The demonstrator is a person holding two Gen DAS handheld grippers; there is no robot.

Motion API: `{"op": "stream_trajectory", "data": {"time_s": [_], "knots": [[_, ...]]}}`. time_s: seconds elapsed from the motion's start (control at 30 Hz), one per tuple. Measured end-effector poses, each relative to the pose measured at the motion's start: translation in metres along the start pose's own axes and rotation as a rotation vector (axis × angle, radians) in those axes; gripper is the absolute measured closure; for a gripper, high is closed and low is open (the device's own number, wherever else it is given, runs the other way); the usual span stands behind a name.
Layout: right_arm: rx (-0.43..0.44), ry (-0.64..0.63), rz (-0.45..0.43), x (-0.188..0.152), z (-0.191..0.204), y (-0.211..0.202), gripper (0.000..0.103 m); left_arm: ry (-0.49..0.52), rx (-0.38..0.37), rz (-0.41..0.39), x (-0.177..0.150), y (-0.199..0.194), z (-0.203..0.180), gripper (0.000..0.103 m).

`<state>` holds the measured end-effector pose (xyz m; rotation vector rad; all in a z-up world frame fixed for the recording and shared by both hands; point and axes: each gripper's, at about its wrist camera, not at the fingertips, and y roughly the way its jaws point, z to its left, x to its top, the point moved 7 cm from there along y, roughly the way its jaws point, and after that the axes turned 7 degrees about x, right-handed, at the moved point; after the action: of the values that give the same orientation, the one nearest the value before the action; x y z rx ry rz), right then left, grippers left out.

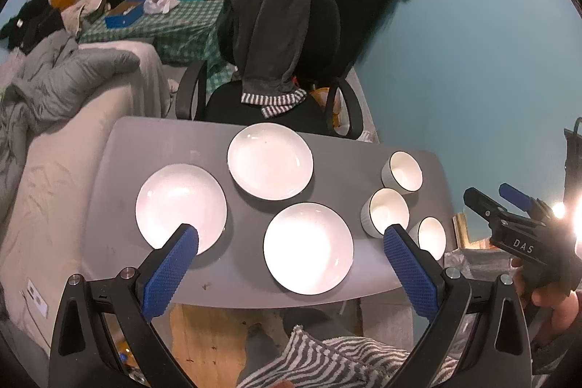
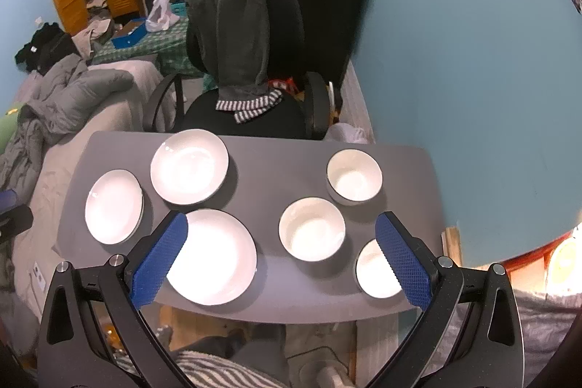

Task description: Organize plates and bowls

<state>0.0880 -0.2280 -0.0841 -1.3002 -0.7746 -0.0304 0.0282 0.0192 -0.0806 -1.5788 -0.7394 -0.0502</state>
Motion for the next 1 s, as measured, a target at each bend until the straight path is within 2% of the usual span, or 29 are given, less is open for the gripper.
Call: {"op": "stream_trajectory", "data": {"time_s": [0.2,0.33,0.5,0.83,1.0], "knots": [[0.016,-0.070,-0.003,0.005,0.009,0.007,0.001,-0.007,0.001,0.007,-0.004,0.008,0.007,0.000],[0.044,-0.094,0.012,0.002,0.014,0.015,0.001,-0.004,0.034,-0.003,-0.006,0.009,0.014,0.000],[0.080,-0.126,0.054,-0.004,0.021,0.031,0.001,0.009,0.067,0.023,-0.015,0.023,0.023,0.000],[0.134,-0.233,0.160,-0.026,0.039,0.078,0.001,0.125,0.106,0.057,-0.033,0.061,0.032,0.000],[0.105,-0.276,0.197,-0.041,0.037,0.104,0.002,0.202,0.132,0.072,-0.043,0.083,0.028,0.000]]}}
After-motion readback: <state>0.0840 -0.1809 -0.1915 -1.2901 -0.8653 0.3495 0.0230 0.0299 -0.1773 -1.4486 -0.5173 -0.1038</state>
